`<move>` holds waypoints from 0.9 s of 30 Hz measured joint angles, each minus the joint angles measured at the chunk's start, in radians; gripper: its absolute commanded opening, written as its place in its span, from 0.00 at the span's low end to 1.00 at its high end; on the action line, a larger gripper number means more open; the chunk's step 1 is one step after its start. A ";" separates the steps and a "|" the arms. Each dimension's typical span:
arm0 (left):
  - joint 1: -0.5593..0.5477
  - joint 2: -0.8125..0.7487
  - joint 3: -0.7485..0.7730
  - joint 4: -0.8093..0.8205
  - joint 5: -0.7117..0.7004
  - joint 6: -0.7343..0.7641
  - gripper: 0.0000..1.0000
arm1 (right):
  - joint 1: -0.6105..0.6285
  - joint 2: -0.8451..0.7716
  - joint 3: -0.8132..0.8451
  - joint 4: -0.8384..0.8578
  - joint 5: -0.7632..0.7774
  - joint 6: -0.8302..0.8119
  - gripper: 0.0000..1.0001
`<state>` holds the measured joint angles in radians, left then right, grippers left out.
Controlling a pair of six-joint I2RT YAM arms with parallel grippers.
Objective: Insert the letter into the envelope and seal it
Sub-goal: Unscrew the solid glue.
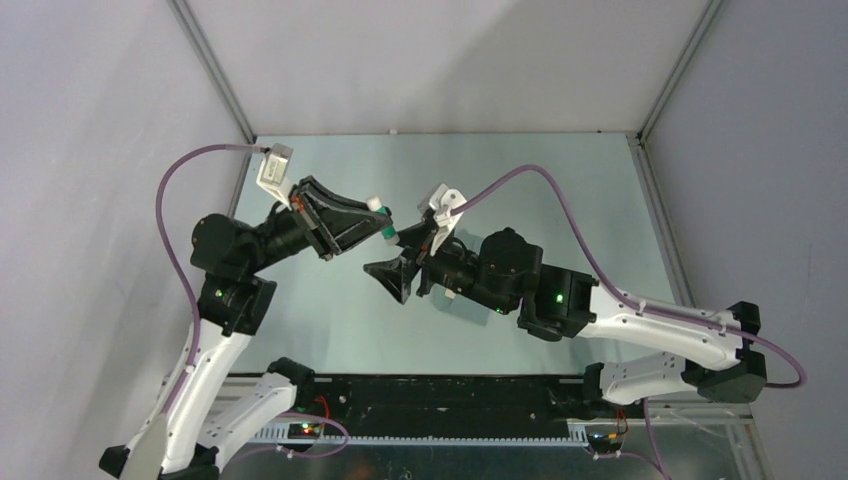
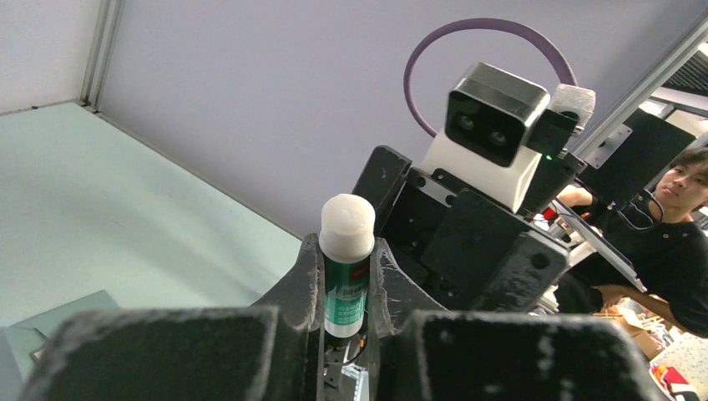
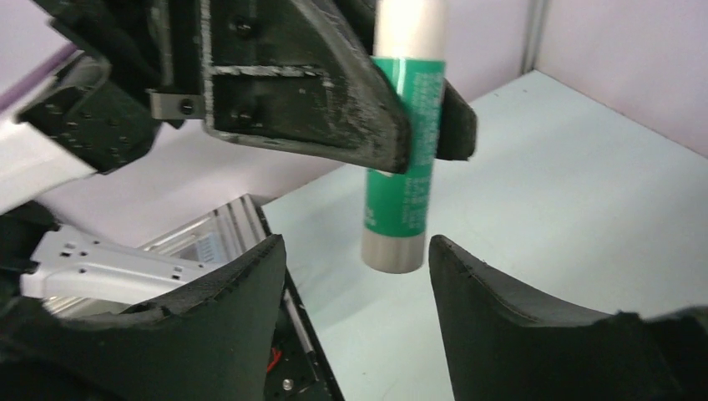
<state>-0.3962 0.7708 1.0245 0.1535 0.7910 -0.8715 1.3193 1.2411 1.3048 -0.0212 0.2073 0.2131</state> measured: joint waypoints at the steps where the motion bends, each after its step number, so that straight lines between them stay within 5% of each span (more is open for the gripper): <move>1: 0.000 0.000 0.000 0.000 0.000 0.000 0.00 | 0.001 0.005 0.006 -0.010 0.013 -0.006 0.58; 7: 0.000 -0.002 0.000 0.000 0.000 0.000 0.00 | 0.002 0.011 0.011 -0.038 0.064 -0.023 0.42; 27: 0.002 -0.016 0.000 -0.001 0.001 0.000 0.00 | 0.006 0.005 0.011 0.000 0.068 -0.035 0.50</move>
<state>-0.3943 0.7551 1.0245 0.1528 0.7918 -0.8715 1.3254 1.2465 1.3155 -0.0208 0.2752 0.1776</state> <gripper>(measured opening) 0.146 0.499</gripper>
